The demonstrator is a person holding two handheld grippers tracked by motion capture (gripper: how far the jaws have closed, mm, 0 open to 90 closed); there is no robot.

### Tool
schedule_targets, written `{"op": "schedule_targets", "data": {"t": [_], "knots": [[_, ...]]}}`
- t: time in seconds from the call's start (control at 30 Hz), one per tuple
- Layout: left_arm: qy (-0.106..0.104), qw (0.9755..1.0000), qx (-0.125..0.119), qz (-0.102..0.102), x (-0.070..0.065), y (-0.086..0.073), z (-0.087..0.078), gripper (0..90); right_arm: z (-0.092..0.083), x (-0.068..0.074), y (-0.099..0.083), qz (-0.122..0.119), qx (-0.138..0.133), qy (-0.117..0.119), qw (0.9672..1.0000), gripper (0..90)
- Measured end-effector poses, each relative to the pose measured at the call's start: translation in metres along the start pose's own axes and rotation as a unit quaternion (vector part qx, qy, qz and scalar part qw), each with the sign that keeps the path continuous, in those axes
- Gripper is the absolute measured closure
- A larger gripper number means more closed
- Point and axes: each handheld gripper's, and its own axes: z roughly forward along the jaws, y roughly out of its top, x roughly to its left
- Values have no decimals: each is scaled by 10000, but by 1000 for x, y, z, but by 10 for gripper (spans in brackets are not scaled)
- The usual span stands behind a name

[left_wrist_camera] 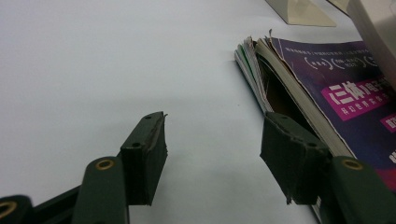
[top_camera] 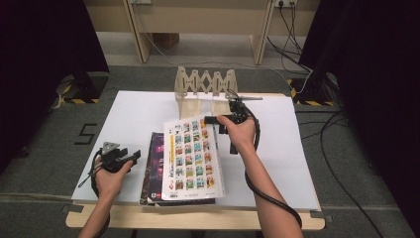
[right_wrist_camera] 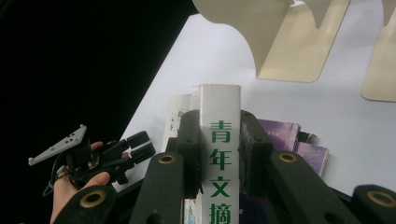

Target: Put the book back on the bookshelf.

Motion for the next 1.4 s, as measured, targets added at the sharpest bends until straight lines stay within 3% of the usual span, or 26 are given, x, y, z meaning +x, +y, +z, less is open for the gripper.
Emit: {"op": "schedule_targets", "data": {"t": [0.1, 0.27, 0.47, 1.07, 1.4], "knots": [[18, 10000, 6, 84, -2, 0, 0, 398, -6, 3, 2, -25, -114, -68, 9999, 745], [30, 10000, 16, 44, -1, 0, 0, 401, -14, 1, 1, 2, -306, -70, 9995, 745], [43, 9999, 34, 126, -3, 0, 1, 399, -19, 0, 2, 32, -379, -64, 9993, 745], [40, 9999, 54, 89, -2, 0, 1, 399, -24, 3, 10, 59, -579, -112, 9982, 744], [36, 10000, 27, 77, -2, 0, 0, 399, -30, 6, 13, 79, -858, -102, 9962, 744]]}}
